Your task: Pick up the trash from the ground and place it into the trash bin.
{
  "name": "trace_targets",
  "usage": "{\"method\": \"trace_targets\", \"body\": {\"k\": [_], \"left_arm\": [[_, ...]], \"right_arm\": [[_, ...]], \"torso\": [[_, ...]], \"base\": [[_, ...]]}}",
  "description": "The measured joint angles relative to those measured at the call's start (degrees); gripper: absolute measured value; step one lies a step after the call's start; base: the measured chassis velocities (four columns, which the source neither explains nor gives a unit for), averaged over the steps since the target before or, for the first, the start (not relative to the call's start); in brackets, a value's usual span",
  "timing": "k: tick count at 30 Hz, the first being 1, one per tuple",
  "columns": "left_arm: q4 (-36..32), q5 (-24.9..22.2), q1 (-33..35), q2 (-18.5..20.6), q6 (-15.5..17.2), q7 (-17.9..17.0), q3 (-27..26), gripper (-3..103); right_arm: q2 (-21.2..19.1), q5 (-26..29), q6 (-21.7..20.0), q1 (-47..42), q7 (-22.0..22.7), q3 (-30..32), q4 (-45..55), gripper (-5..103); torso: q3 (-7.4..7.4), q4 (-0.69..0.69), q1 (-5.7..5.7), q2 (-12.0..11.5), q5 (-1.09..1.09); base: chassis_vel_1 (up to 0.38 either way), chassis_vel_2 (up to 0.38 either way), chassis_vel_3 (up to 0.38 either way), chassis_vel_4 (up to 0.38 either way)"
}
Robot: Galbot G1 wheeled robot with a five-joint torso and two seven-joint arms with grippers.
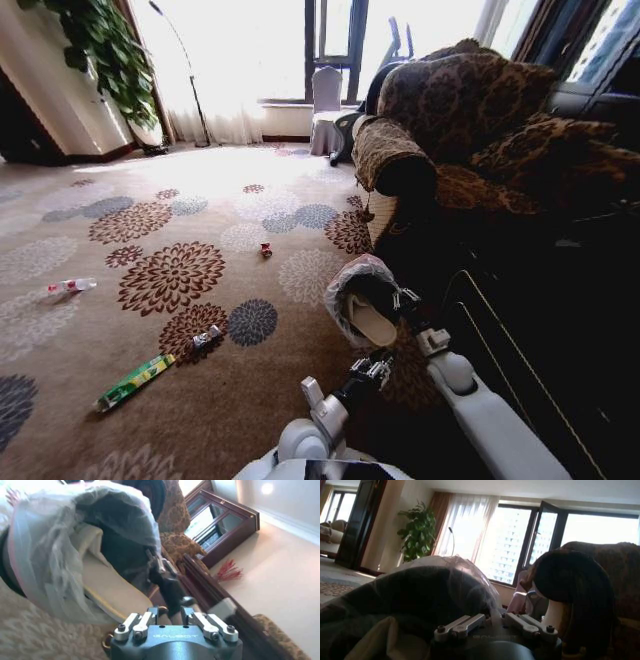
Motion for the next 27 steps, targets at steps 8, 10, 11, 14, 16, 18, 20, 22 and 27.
{"method": "trace_targets", "body": {"k": [8, 10, 11, 14, 16, 18, 20, 22, 27], "left_arm": [[2.7, -1.56, -2.52, -0.38, 0.29, -0.36, -0.52, 11], [2.17, -4.43, -2.83, 0.44, 0.91, -1.08, 0.43, 8], [0.74, -9.24, -3.58, 2.54, 1.7, -2.24, 2.15, 3], [-0.1, -12.25, -4.79, 5.47, 2.14, -2.72, 3.72, 0], [-0.77, -13.87, -6.79, 9.25, 2.62, -2.74, 5.2, 0], [-0.79, -14.36, -7.5, 9.52, 2.79, -2.89, 5.36, 0], [0.1, -15.68, -9.73, 7.86, 2.99, -3.65, 5.22, 0], [0.58, -15.99, -10.74, 6.77, 3.04, -3.89, 4.93, 0], [0.64, -18.28, -12.58, 5.48, 3.16, -4.6, 3.99, 0]], "right_arm": [[0.17, 1.51, 0.0, -0.88, 0.0, 0.05, 2.02, 0], [0.03, 1.68, 0.0, -0.89, 0.0, 0.03, 2.49, 0], [-0.18, 1.78, 0.0, -0.9, 0.0, 0.01, 2.7, 0], [-0.31, 1.79, 0.0, -0.89, 0.0, 0.02, 2.72, 0], [-0.28, 1.79, -0.01, -0.95, 0.0, 0.34, 2.73, 0], [-0.18, 1.79, 0.0, -1.06, 0.01, 0.5, 2.8, 0], [0.08, 1.74, 0.0, -1.41, 0.01, 0.62, 2.93, 0], [0.13, 1.67, 0.0, -1.53, 0.0, 0.62, 3.0, 0], [0.08, 1.53, 0.0, -2.2, 0.01, 1.05, 3.28, 0]], "torso": [[0.0, -0.02, 0.0, 0.0, 0.06], [0.0, -0.02, 0.0, 0.0, 0.06], [0.0, -0.01, 0.0, 0.0, 0.06], [0.0, -0.03, 0.0, 0.0, 0.13], [0.0, -0.02, 0.0, 0.0, 0.07], [0.0, -0.02, 0.0, 0.0, 0.03], [0.0, -0.03, 0.0, 0.0, 0.06], [0.0, -0.03, 0.0, 0.0, 0.05], [0.0, -0.03, 0.0, 0.0, 0.07]], "base": [[0.0, 0.0, 0.0, 0.0], [0.0, 0.0, 0.0, 0.0], [0.0, 0.0, 0.0, 0.0], [0.0, 0.0, 0.0, 0.0], [0.0, 0.0, 0.0, 0.0], [0.0, 0.0, 0.0, 0.0], [0.0, 0.0, 0.0, 0.0], [0.0, 0.0, 0.0, 0.0], [0.0, 0.0, 0.0, 0.0]]}}
